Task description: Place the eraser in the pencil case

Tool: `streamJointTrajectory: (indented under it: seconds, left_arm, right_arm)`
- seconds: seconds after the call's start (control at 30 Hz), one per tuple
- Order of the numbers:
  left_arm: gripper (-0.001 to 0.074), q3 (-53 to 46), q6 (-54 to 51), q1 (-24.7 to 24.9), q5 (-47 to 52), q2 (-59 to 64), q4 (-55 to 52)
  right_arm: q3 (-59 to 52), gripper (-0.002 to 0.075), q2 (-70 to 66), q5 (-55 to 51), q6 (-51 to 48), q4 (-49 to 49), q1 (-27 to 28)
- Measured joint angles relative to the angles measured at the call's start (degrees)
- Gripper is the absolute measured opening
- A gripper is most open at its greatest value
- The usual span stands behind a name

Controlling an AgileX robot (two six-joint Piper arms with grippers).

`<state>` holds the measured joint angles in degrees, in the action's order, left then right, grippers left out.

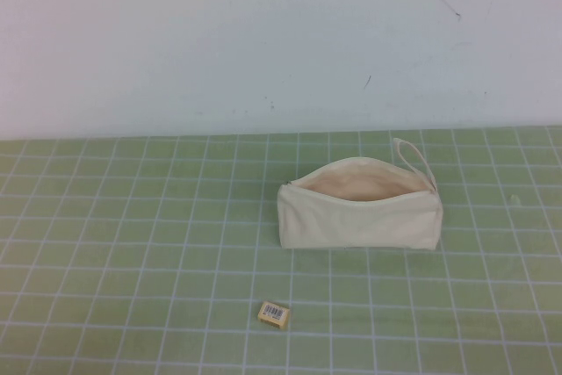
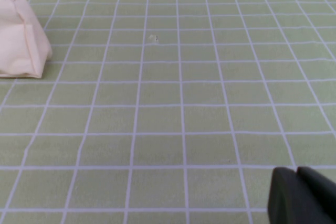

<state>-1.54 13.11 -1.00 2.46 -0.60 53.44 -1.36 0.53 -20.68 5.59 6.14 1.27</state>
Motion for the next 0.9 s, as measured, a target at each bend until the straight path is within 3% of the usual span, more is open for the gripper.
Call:
streamJointTrajectory:
  seconds: [0.2, 0.4, 0.6, 0.77, 0.9]
  left_arm:
    - [-0.0001, 0.0, -1.2, 0.0, 0.33, 0.0, 1.69]
    - [-0.0001, 9.79, -18.3, 0.0, 16.19, 1.91, -1.42]
    - [-0.0001, 29.12, -35.48, 0.23, 42.08, 23.74, -11.51]
    - [-0.0001, 39.81, -45.79, 3.32, 48.15, 38.35, -16.63]
    - [-0.0001, 46.59, -47.61, 9.82, 50.59, 49.96, -25.05]
  right_arm:
    - [0.0, -0.0001, 0.0, 0.0, 0.0, 0.0, 0.0]
    - [0.0, -0.0001, 0.0, 0.0, 0.0, 0.0, 0.0]
    - [0.0, -0.0001, 0.0, 0.0, 0.0, 0.0, 0.0]
    - [0.0, -0.0001, 0.0, 0.0, 0.0, 0.0, 0.0]
    - [0.0, -0.0001, 0.0, 0.0, 0.0, 0.0, 0.0]
